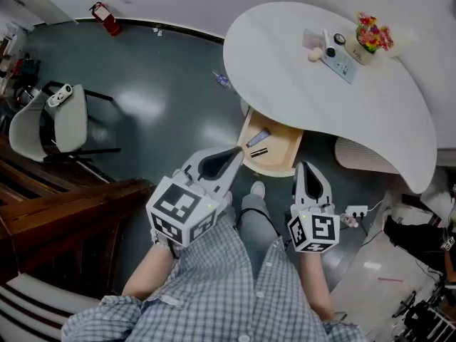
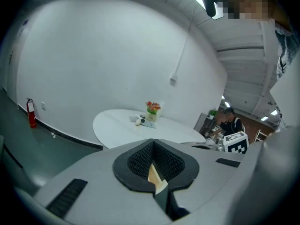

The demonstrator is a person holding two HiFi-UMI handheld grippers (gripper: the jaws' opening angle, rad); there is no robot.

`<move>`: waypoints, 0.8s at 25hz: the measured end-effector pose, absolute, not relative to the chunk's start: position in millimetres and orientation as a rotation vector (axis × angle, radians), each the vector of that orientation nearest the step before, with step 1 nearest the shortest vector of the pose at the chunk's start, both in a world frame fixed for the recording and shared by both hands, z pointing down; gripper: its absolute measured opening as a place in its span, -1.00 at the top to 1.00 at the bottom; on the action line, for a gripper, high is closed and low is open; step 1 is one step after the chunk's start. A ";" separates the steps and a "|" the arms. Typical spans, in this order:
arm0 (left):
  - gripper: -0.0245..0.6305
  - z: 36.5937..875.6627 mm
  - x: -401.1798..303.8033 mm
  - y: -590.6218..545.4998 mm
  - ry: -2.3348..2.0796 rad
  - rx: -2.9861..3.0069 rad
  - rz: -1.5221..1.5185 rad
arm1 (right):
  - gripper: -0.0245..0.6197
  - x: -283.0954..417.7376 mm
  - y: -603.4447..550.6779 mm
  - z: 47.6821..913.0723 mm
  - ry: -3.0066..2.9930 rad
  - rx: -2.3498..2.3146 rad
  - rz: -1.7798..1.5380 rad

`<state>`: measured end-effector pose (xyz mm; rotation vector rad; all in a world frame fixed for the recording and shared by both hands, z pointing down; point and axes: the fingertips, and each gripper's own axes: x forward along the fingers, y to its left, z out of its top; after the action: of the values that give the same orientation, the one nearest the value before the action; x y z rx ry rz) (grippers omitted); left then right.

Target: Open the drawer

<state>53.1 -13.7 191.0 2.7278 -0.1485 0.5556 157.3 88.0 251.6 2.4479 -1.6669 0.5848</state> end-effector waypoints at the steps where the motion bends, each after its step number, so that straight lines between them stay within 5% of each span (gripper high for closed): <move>1: 0.91 187.8 55.6 -14.2 -0.146 2.729 0.542 | 0.89 161.0 86.0 243.1 -1.670 2.458 0.561; 20: 0.91 138.1 77.3 -32.1 -0.158 2.824 0.448 | 0.90 195.3 63.9 160.2 -1.726 2.515 0.264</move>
<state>77.3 -32.1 138.1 2.8239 -0.1575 0.4477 195.3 63.9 160.2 2.5149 -1.7257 0.2638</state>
